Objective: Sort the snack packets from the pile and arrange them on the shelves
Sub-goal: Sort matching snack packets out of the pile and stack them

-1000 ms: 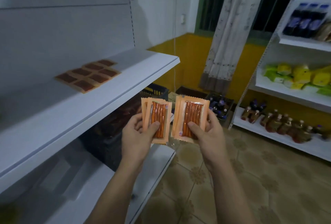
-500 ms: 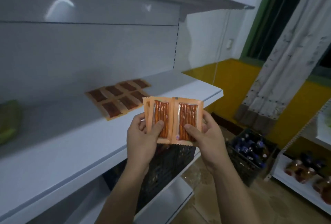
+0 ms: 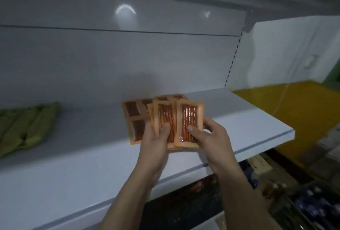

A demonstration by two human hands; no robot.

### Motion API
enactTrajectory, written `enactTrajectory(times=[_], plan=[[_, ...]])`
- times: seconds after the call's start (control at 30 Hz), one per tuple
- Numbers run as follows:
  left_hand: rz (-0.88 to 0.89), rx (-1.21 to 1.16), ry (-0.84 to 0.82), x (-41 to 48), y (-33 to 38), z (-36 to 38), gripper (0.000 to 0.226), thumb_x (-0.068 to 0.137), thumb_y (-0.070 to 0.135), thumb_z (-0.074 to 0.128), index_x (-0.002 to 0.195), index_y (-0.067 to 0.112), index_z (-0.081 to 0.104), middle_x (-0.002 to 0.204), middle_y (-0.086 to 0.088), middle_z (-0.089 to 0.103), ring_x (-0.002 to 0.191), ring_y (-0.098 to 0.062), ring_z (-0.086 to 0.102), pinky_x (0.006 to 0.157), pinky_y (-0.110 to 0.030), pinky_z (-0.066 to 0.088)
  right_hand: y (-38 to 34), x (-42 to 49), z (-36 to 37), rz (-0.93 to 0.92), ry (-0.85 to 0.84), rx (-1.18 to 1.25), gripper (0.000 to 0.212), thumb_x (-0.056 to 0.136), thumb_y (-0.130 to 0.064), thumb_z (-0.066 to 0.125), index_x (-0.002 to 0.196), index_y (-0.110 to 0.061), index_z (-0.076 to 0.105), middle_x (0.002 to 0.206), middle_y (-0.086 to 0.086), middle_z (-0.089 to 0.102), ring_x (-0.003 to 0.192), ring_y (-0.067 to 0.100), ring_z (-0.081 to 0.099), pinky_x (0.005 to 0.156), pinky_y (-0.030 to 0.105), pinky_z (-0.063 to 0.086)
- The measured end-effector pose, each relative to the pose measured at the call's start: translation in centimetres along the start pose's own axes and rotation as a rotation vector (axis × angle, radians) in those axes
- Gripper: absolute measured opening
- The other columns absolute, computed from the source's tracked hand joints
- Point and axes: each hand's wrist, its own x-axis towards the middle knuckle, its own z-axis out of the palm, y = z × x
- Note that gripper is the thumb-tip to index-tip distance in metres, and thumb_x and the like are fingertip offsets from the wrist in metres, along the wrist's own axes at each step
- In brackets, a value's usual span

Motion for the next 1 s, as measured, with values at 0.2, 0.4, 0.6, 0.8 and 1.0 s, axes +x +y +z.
enactTrajectory(times=[0.2,0.4,0.6,0.8,1.0], plan=[[0.05,0.056,-0.035,1.5,-0.1,2.7,0.033,0.099,0.02,0.053,0.132,0.019,0.048,0.117,-0.011,0.07,0.104,-0.033,0.069,0.086,-0.06,0.055,0.1,4.7,-1.1,0.008,-0.103,0.016,0.015,0.089,-0.006,0.067,0.1,-0.015,0.071,0.087,0.001,0.076,0.08,0.017,0.074,0.064,0.026,0.057],[0.182,0.261,0.111,3.5,-1.1,5.3,0.022,0.095,0.015,0.06,0.116,0.01,0.062,0.104,-0.015,0.073,0.103,-0.034,0.069,0.089,-0.045,0.057,0.5,8.5,-3.1,-0.026,-0.211,-0.073,0.015,0.086,-0.016,0.073,0.1,-0.021,0.075,0.088,-0.001,0.077,0.085,0.019,0.073,0.086,0.048,0.057],[0.184,0.186,0.222,3.4,-2.4,6.9,0.02,0.091,0.014,0.064,0.11,0.018,0.068,0.106,-0.017,0.073,0.1,-0.033,0.07,0.079,-0.041,0.058,1.0,10.1,-4.9,0.021,-0.313,0.016,0.014,0.087,-0.007,0.07,0.1,-0.011,0.074,0.089,0.004,0.077,0.086,0.022,0.074,0.088,0.044,0.057],[0.194,0.116,0.424,2.7,-2.8,6.7,0.032,0.092,0.013,0.064,0.124,0.009,0.059,0.111,-0.014,0.072,0.098,-0.028,0.071,0.082,-0.045,0.057,1.5,12.9,-7.1,0.022,-0.122,-0.035,0.006,0.085,-0.01,0.073,0.088,-0.007,0.07,0.079,0.009,0.074,0.074,0.025,0.072,0.075,0.046,0.059],[0.243,0.147,0.583,1.0,-2.7,5.7,0.032,0.089,0.017,0.069,0.119,0.01,0.062,0.104,-0.012,0.074,0.091,-0.025,0.073,0.076,-0.043,0.059,3.1,15.2,-8.7,0.221,-0.221,-0.037,0.039,0.08,0.005,0.075,0.109,-0.003,0.051,0.094,0.019,0.066,0.07,0.04,0.071,0.056,0.048,0.059]])
